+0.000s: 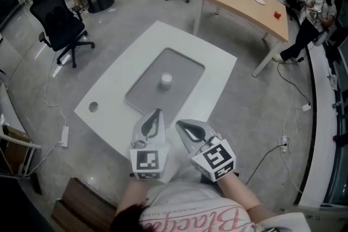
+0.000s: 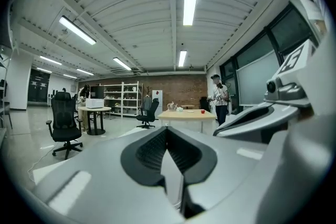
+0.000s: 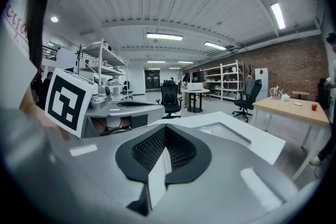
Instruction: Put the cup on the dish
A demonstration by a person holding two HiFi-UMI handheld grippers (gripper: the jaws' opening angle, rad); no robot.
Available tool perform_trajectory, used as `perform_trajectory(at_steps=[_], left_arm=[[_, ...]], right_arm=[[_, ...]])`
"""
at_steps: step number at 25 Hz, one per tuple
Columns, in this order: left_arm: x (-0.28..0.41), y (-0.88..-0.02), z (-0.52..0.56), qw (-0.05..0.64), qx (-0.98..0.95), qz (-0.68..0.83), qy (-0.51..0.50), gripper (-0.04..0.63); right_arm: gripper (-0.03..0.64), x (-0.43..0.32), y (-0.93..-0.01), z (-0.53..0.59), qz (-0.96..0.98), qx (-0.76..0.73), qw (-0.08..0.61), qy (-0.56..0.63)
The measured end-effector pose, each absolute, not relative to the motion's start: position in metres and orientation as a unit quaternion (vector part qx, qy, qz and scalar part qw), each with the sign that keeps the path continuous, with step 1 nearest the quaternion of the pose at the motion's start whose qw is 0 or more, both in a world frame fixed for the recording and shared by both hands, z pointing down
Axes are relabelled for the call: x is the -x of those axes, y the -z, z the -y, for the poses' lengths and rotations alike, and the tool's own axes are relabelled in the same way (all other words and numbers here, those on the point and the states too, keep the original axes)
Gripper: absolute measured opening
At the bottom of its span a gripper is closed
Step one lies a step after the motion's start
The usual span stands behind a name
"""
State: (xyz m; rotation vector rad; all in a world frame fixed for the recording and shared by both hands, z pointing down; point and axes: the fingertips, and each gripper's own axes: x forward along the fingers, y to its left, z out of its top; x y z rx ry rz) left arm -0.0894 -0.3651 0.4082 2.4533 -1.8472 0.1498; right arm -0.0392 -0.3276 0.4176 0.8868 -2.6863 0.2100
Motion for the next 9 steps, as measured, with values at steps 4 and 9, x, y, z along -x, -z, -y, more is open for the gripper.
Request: perform_trajectory(at_steps=[4,9], left_arm=[[0.094,-0.396,0.349,0.017,-0.801,0.597,-0.044,-0.002],[0.106,-0.397,0.322,0.016,-0.795,0.605,-0.047,-0.002]], right_arm=[[0.000,0.046,-0.413,0.320,0.931,-0.326,0.151,-0.065],[0.000,0.057,-0.413,0.301,0.923,-0.340,0.160,-0.079]])
